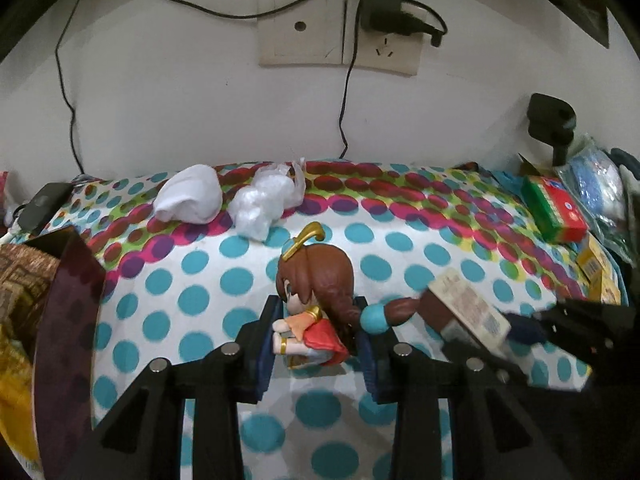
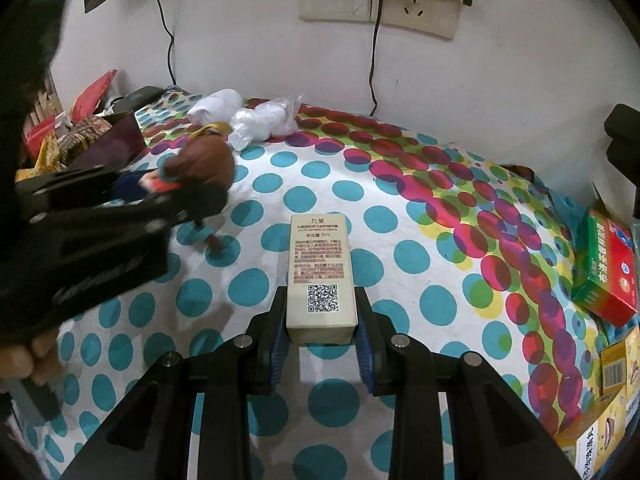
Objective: Organize objects
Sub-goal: 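Carry the doll figurine over the gold tray with the left tool while the right tool holds the beige box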
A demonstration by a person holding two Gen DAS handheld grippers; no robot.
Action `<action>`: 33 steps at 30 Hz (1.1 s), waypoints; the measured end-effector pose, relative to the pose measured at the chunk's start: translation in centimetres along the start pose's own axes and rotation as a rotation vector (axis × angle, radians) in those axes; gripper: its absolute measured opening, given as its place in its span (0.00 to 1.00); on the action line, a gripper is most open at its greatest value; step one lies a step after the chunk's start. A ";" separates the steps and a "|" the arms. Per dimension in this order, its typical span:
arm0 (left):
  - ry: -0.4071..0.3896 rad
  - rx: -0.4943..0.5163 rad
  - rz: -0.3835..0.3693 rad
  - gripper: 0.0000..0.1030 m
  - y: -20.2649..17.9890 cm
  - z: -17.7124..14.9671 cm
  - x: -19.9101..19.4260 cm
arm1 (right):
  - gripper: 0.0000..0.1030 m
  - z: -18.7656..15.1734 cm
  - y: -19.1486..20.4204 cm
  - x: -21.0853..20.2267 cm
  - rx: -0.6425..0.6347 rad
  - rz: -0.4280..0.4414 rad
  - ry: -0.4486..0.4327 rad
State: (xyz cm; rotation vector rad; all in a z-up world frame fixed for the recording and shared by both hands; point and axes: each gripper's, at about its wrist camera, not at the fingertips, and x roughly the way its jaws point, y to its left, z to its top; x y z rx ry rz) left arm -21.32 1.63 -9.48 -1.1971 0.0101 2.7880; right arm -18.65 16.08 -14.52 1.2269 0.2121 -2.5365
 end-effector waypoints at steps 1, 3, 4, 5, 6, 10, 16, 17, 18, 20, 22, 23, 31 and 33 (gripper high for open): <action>-0.002 0.003 -0.001 0.35 -0.1 -0.3 -0.4 | 0.28 0.0 0.0 0.0 -0.004 -0.005 0.000; -0.009 0.011 0.004 0.35 -0.2 -0.9 -1.0 | 0.28 -0.1 0.3 -0.1 -0.009 -0.013 0.000; -0.011 0.018 0.010 0.35 -0.3 -1.2 -1.4 | 0.28 -0.1 0.3 -0.1 -0.010 -0.013 0.000; -0.011 0.021 0.012 0.35 -0.3 -1.6 -1.7 | 0.28 -0.1 0.1 -0.2 -0.009 -0.013 0.000; -0.013 0.021 0.013 0.35 -0.3 -1.8 -1.9 | 0.28 -0.1 0.3 -0.2 -0.010 -0.015 0.000; -0.009 0.006 0.022 0.35 -0.3 -3.4 -3.2 | 0.28 -0.1 0.5 -0.2 -0.021 -0.029 0.000; -0.023 -0.015 0.049 0.35 -0.3 -5.7 -5.5 | 0.28 -0.2 1.1 -0.3 -0.043 -0.059 -0.002; -0.023 -0.021 0.048 0.35 -0.2 -6.1 -5.9 | 0.28 -0.2 1.1 -0.3 -0.047 -0.063 -0.003; -0.022 -0.029 0.045 0.35 -0.2 -6.5 -6.5 | 0.28 -0.2 1.3 -0.3 -0.048 -0.066 -0.003; -0.024 -0.043 0.051 0.35 -0.1 -7.2 -7.6 | 0.28 -0.2 1.3 -0.3 -0.050 -0.068 -0.003; -0.034 -0.054 0.051 0.35 0.0 -7.7 -8.9 | 0.28 -0.1 1.4 -0.3 -0.050 -0.068 -0.003; -0.039 -0.057 0.055 0.35 0.1 -7.9 -9.5 | 0.28 -0.1 1.4 -0.3 -0.050 -0.068 -0.003; -0.112 -0.072 0.096 0.35 2.9 -7.7 -16.7 | 0.28 -0.1 1.6 -0.3 -0.060 -0.082 -0.004; -0.129 -0.092 0.106 0.35 4.2 -7.4 -18.3 | 0.28 -0.1 1.7 -0.2 -0.064 -0.088 -0.004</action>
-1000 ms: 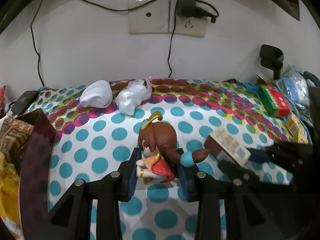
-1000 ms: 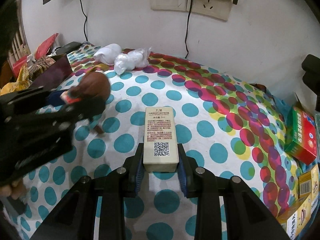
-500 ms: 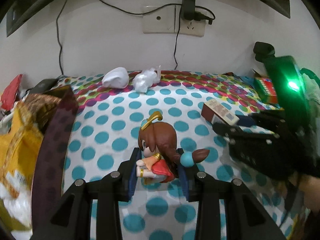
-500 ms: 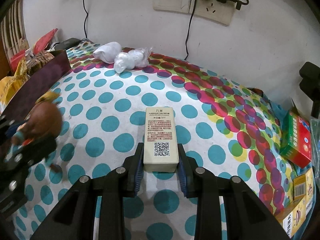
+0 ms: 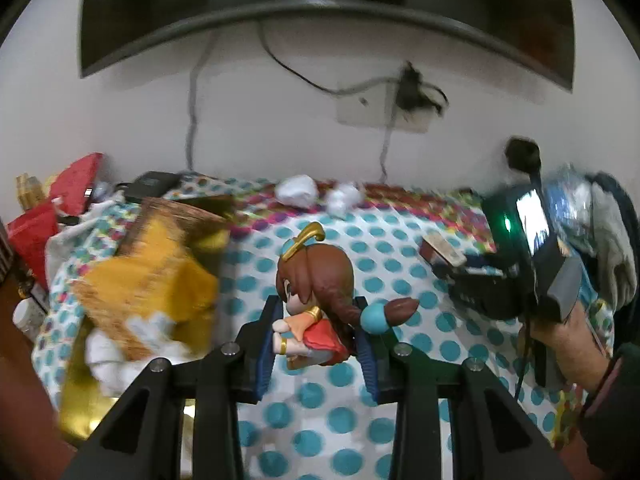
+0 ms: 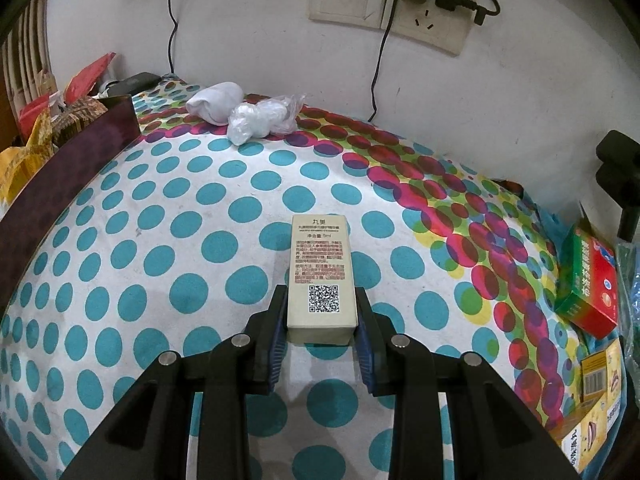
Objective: Organize objects
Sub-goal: 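Carry the doll figurine over the gold tray with the left tool while the right tool holds the beige box, then lower the doll into the gold tray and open the left tool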
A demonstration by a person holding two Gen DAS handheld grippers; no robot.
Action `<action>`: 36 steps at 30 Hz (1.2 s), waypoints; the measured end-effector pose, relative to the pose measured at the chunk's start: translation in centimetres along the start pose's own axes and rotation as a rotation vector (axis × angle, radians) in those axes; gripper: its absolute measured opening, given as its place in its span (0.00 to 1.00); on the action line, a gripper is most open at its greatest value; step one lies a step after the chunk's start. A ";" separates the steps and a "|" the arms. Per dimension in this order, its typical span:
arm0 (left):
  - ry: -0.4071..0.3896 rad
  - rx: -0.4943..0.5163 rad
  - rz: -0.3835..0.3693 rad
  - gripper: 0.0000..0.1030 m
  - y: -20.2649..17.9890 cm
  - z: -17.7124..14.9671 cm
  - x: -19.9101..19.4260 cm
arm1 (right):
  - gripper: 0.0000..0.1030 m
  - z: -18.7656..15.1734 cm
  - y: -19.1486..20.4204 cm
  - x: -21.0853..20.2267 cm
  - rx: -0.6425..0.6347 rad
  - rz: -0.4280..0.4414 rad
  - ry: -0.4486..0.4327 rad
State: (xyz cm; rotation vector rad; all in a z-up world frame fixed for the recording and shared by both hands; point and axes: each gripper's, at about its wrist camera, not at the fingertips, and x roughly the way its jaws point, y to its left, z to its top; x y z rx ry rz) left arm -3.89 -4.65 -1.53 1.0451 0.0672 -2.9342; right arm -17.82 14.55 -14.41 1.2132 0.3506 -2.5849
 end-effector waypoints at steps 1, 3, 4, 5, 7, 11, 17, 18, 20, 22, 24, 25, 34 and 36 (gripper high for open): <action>-0.008 -0.006 0.012 0.35 0.9 0.2 -0.8 | 0.28 0.0 0.0 0.0 -0.001 -0.002 0.000; -0.017 -0.005 0.044 0.35 2.4 0.3 -1.9 | 0.28 0.0 0.0 0.0 0.000 0.000 0.000; -0.016 -0.003 0.062 0.35 3.3 0.3 -2.3 | 0.28 0.0 0.1 0.0 0.001 0.001 0.000; -0.010 -0.006 0.073 0.35 4.1 0.2 -2.5 | 0.28 0.0 0.1 0.0 0.003 0.003 0.001; 0.008 -0.025 0.099 0.35 6.1 -0.4 -2.9 | 0.29 0.0 0.1 0.0 0.006 0.006 0.001; 0.039 -0.063 0.128 0.35 9.2 -1.8 -3.3 | 0.30 0.0 0.1 0.0 0.006 -0.001 0.001; 0.097 -0.071 0.163 0.35 11.8 -3.7 -2.3 | 0.30 0.0 0.1 0.0 0.004 -0.003 0.001; 0.113 -0.076 0.160 0.35 12.3 -4.0 -2.0 | 0.30 0.0 0.1 0.0 0.004 -0.003 0.001; 0.130 -0.074 0.155 0.35 12.7 -4.5 -1.7 | 0.30 0.0 0.2 0.0 -0.001 -0.011 0.001; 0.145 -0.062 0.158 0.35 12.8 -4.7 -1.2 | 0.30 0.0 0.3 0.0 -0.005 -0.016 0.000; 0.161 -0.059 0.189 0.35 13.0 -4.9 -0.7 | 0.30 0.0 0.3 0.0 -0.005 -0.016 0.000; 0.164 -0.062 0.199 0.35 13.1 -5.0 -0.5 | 0.30 0.0 0.3 0.0 -0.003 -0.014 0.001; 0.193 -0.110 0.284 0.41 14.3 -5.4 0.1 | 0.33 0.0 0.0 0.1 0.010 -0.010 0.003; 0.184 -0.095 0.284 0.51 14.1 -5.3 -0.3 | 0.33 0.0 0.1 0.1 0.006 -0.016 0.002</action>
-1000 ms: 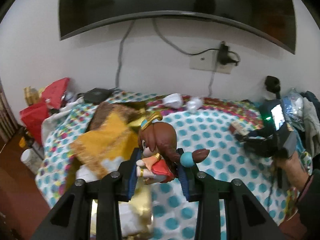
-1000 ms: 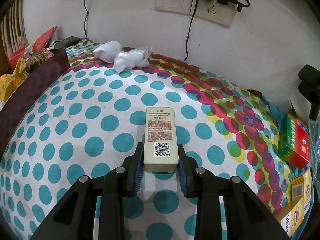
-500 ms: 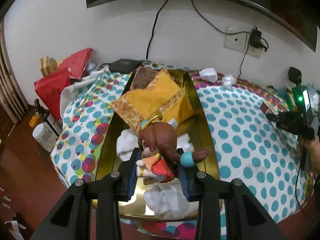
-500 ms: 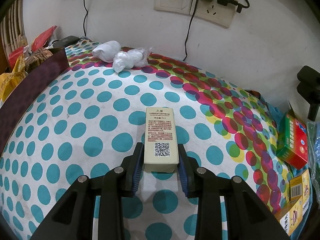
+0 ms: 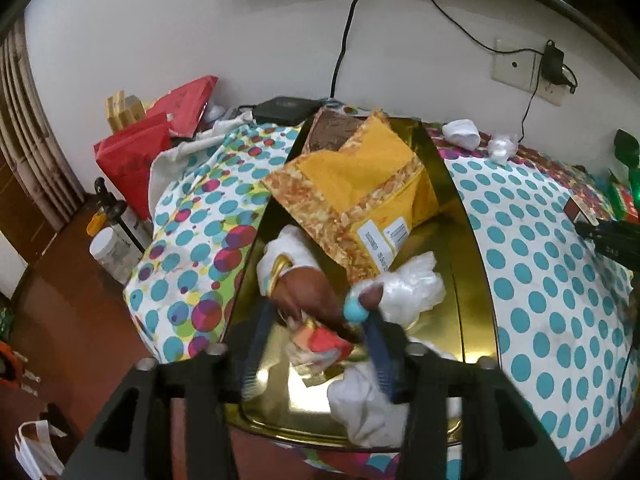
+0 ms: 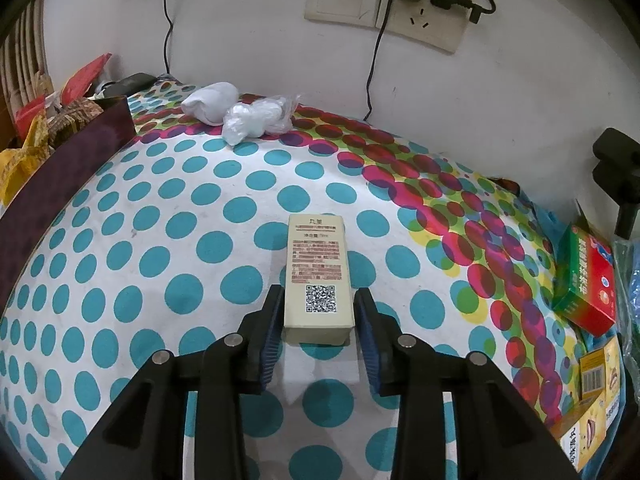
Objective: Organize objects
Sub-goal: 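Lower the doll into the gold tray and open the left tool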
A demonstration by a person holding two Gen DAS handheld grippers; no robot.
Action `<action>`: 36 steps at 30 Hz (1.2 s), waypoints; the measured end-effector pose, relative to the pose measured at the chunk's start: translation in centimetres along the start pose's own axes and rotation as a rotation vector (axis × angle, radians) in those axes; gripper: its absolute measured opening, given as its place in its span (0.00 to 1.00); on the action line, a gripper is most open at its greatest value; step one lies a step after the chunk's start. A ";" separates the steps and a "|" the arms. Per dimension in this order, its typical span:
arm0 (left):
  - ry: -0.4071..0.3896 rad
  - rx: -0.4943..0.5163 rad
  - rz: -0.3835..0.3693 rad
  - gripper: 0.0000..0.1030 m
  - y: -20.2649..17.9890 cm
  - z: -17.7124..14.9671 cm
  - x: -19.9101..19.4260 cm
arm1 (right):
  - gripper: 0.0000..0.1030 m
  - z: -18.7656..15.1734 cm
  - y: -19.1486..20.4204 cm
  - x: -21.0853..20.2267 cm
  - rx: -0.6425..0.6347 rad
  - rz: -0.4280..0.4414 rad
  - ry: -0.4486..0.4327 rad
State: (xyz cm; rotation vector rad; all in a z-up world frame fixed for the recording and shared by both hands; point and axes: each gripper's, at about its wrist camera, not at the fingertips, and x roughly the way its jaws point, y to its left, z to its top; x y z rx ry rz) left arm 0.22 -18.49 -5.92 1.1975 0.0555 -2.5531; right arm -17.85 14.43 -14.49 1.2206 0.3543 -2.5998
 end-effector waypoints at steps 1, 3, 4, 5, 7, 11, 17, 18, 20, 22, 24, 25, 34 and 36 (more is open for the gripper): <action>-0.005 0.006 -0.005 0.52 -0.1 0.0 -0.2 | 0.33 0.0 0.0 0.0 0.000 0.000 0.000; -0.028 0.001 -0.007 0.54 0.1 0.1 -0.9 | 0.33 0.0 0.0 0.0 0.000 -0.001 0.000; -0.028 -0.004 -0.014 0.54 0.2 0.2 -1.1 | 0.33 0.0 0.0 0.0 -0.001 -0.001 0.000; -0.031 -0.016 -0.028 0.54 0.3 0.3 -1.4 | 0.33 0.0 0.0 0.0 0.000 -0.001 0.000; -0.043 -0.035 -0.045 0.54 0.6 0.5 -1.9 | 0.33 0.0 0.0 0.0 -0.002 -0.003 0.000; -0.066 -0.045 -0.053 0.54 0.8 0.6 -3.0 | 0.33 0.0 -0.1 0.0 0.006 0.006 0.002; -0.073 -0.041 -0.045 0.54 0.7 0.3 -3.7 | 0.27 0.0 -0.2 -0.1 0.008 0.011 -0.002; -0.073 -0.035 -0.040 0.54 0.7 0.2 -3.7 | 0.27 0.0 -0.3 -0.1 0.012 0.017 -0.001; -0.070 -0.035 -0.043 0.54 0.7 -0.1 -3.8 | 0.27 0.0 -0.5 -0.3 0.022 0.023 -0.010; -0.075 -0.038 -0.054 0.54 0.8 -0.4 -3.8 | 0.27 0.0 -0.8 -0.6 0.036 0.025 -0.025; -0.070 -0.040 -0.055 0.54 1.0 -0.5 -3.5 | 0.27 0.0 -1.0 -0.4 0.047 0.019 -0.020; -0.069 -0.041 -0.058 0.54 1.0 -0.6 -3.4 | 0.27 0.1 -1.0 -0.4 0.049 0.019 -0.020; -0.059 -0.082 -0.117 0.54 2.1 -0.9 -3.2 | 0.27 0.0 0.6 -0.7 -0.020 -0.073 -0.028; -0.052 -0.094 -0.121 0.54 2.6 -1.1 -3.1 | 0.27 -0.2 1.3 -0.8 -0.026 -0.060 -0.020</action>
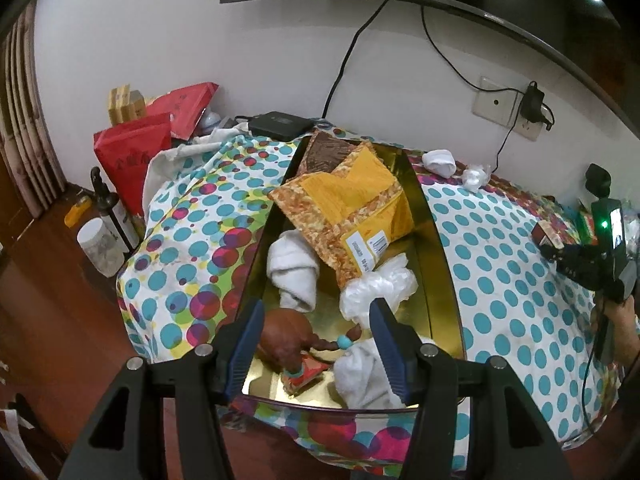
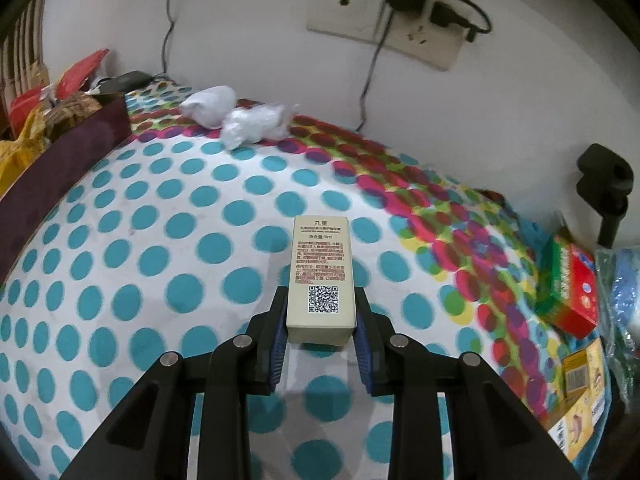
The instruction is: Organize objects
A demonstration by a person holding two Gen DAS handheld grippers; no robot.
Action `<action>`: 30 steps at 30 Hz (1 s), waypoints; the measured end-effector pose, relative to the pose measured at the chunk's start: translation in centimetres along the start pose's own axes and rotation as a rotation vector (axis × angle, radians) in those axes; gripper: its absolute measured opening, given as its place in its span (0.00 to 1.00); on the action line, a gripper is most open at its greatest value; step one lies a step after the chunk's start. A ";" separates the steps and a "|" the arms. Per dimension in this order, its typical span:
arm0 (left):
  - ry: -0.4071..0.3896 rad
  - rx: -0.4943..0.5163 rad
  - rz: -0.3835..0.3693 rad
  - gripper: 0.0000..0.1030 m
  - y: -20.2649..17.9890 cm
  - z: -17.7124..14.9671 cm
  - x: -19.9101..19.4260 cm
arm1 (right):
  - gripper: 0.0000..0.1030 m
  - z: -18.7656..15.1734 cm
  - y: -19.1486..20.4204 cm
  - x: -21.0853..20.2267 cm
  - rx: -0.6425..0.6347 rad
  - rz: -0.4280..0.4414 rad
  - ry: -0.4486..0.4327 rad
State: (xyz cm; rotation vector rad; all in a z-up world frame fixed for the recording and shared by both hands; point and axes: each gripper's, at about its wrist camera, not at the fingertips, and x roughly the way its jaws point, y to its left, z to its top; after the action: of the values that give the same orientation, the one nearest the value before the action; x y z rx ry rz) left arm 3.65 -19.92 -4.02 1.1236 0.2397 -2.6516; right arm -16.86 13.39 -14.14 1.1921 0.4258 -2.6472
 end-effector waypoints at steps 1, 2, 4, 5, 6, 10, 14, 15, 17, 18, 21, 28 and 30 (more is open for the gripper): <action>0.000 -0.006 0.001 0.54 0.2 0.0 0.0 | 0.27 -0.1 0.4 -0.1 -0.006 0.001 0.000; -0.003 -0.013 -0.001 0.54 0.5 -0.1 -0.2 | 0.27 -0.1 0.9 -0.3 -0.011 0.016 0.001; -0.008 -0.022 -0.002 0.55 0.9 -0.1 -0.3 | 0.27 0.0 2.0 -0.9 -0.014 0.034 -0.006; -0.012 -0.030 -0.003 0.55 1.2 -0.1 -0.4 | 0.27 0.1 2.6 -1.3 -0.015 0.053 -0.013; -0.012 -0.035 -0.006 0.54 1.4 -0.2 -0.5 | 0.27 0.2 3.1 -1.7 -0.012 0.075 -0.019; -0.019 -0.051 -0.018 0.54 2.2 -0.2 -0.8 | 0.27 1.6 6.4 -3.9 -0.013 0.177 -0.057; -0.027 -0.059 -0.019 0.55 2.8 -0.3 -1.2 | 0.28 3.4 10.5 -6.3 -0.044 0.275 -0.104; -0.029 -0.061 -0.021 0.55 2.9 -0.2 -1.3 | 0.28 3.6 11.3 -6.8 -0.049 0.290 -0.113; -0.033 -0.064 -0.014 0.54 3.3 -0.2 -1.5 | 0.28 4.5 13.5 -7.9 -0.057 0.355 -0.122; -0.039 -0.067 -0.011 0.54 3.5 -0.2 -1.6 | 0.28 4.7 14.1 -8.2 -0.059 0.376 -0.127; -0.038 -0.077 -0.006 0.54 4.1 -0.3 -1.7 | 0.27 5.4 17.1 -9.0 -0.102 0.426 -0.137; -0.044 -0.098 0.004 0.54 5.4 -0.6 -1.9 | 0.13 5.5 20.2 -9.7 -0.113 0.474 -0.126; -0.047 -0.108 -0.006 0.54 5.7 -0.6 -1.9 | 0.19 5.5 19.0 -8.4 -0.071 0.458 -0.079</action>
State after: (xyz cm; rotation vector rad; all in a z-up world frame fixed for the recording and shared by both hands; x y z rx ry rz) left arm 7.04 -24.84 -3.35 1.0272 0.3721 -2.6321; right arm -9.49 -5.78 -7.64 1.0154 0.1999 -2.2554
